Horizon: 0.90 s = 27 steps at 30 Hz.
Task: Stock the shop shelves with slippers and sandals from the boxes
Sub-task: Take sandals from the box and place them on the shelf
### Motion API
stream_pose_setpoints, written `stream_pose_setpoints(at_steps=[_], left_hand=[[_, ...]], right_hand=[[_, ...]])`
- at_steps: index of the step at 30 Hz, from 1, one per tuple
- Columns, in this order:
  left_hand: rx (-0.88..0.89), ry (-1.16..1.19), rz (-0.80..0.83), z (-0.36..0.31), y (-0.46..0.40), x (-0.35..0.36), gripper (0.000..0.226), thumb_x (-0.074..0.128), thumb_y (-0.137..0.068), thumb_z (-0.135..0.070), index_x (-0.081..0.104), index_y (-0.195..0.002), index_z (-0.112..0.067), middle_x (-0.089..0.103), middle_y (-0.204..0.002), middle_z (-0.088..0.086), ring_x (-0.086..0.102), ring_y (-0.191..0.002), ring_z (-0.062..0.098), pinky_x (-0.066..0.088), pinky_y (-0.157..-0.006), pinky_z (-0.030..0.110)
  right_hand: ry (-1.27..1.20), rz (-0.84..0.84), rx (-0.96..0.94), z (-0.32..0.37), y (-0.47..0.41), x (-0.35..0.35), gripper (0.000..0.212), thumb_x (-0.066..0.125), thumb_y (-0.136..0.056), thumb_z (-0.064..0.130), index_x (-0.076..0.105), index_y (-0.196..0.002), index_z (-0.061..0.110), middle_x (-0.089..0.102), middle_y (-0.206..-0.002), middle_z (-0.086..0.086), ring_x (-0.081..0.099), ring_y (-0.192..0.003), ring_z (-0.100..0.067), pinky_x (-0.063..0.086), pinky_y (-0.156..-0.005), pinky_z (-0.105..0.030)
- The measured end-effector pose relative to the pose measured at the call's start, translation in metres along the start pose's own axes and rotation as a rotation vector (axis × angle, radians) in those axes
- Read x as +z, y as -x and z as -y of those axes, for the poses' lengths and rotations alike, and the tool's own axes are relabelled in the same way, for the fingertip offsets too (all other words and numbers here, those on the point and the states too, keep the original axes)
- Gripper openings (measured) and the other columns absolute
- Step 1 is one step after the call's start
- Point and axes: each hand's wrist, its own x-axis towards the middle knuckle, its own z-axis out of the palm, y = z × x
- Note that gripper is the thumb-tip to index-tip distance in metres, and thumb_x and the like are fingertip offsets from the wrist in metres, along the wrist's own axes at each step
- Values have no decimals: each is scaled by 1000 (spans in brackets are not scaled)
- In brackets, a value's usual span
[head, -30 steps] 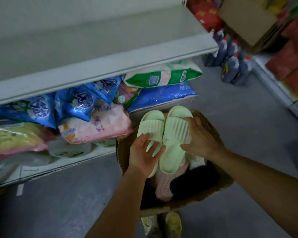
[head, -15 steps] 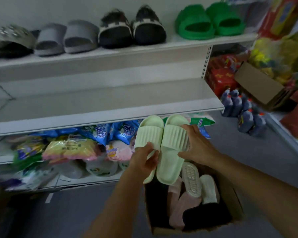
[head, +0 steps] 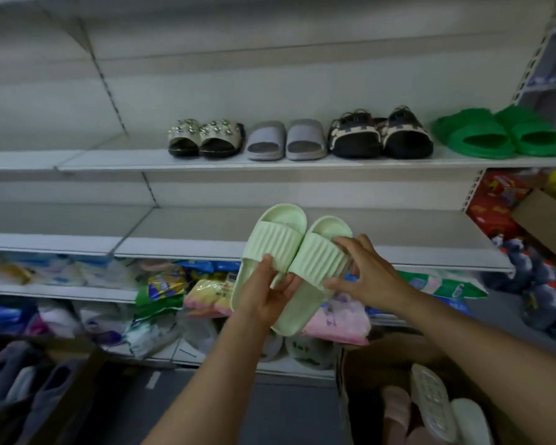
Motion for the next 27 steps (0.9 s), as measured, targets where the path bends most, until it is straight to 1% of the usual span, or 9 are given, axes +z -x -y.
stream_pose_setpoints(at_steps=[3,5,9,11,16,19,22,25,27], left_hand=[[61,-197,-48,-69,12,-31,13,56,-96,-25,59,-97,-12,55,-85,2,54,-71,18,60,-56,32],[105,-352,-62,-114,20,-52,10,59,-93,-25,61,-94,-15,56,-85,2,52,-67,16,58,-60,31],[180,-671,-71,-198,41,-86,14,65,-88,-27,65,-95,-15,63,-95,6,62,-82,25,55,-79,39],[225,-820,-65,-234,51,-96,14,67,-88,-26,66,-95,-14,67,-98,9,65,-84,28,56,-82,40],[366,-1136,-77,-311,63,-102,22,73,-82,-31,70,-98,-16,71,-98,11,69,-86,30,57,-84,42],[501,-1287,-98,-348,59,-93,14,73,-81,-37,72,-87,-24,69,-82,0,65,-69,17,58,-68,28],[586,-1373,-93,-384,46,-80,16,73,-80,-37,75,-88,-23,68,-70,-5,62,-54,7,50,-51,17],[625,-1441,-86,-417,27,-68,24,74,-76,-42,76,-91,-23,72,-81,-1,66,-69,15,57,-69,28],[663,-1491,-132,-434,14,-61,27,73,-76,-43,75,-94,-24,69,-82,-5,63,-75,15,52,-70,27]], right_hand=[[-49,-242,14,50,-25,22,40,57,-88,48,48,-122,28,42,-113,11,52,-77,-8,48,-76,-35],[-169,-354,72,86,-46,36,32,56,-90,42,51,-118,26,45,-109,7,54,-82,-13,50,-79,-40],[-362,-178,109,163,-82,63,45,51,-94,41,39,-137,34,46,-119,3,56,-94,-15,48,-89,-39],[-481,-92,112,197,-93,79,44,52,-95,39,41,-137,33,54,-117,-1,60,-94,-16,52,-83,-38],[-650,-72,136,252,-119,110,33,60,-91,14,55,-124,14,69,-90,-11,65,-58,-12,57,-58,-37],[-661,-36,69,279,-138,113,44,58,-91,8,46,-129,28,67,-87,-10,65,-56,-21,56,-57,-37],[-647,-27,-16,300,-160,109,56,58,-90,7,43,-133,40,68,-86,-11,68,-60,-29,56,-55,-35],[-637,-13,-62,311,-188,106,54,59,-91,10,42,-134,38,69,-86,-14,69,-62,-30,56,-55,-36],[-624,-3,-80,313,-206,106,52,60,-91,11,41,-134,34,69,-85,-14,68,-62,-27,56,-59,-39]])
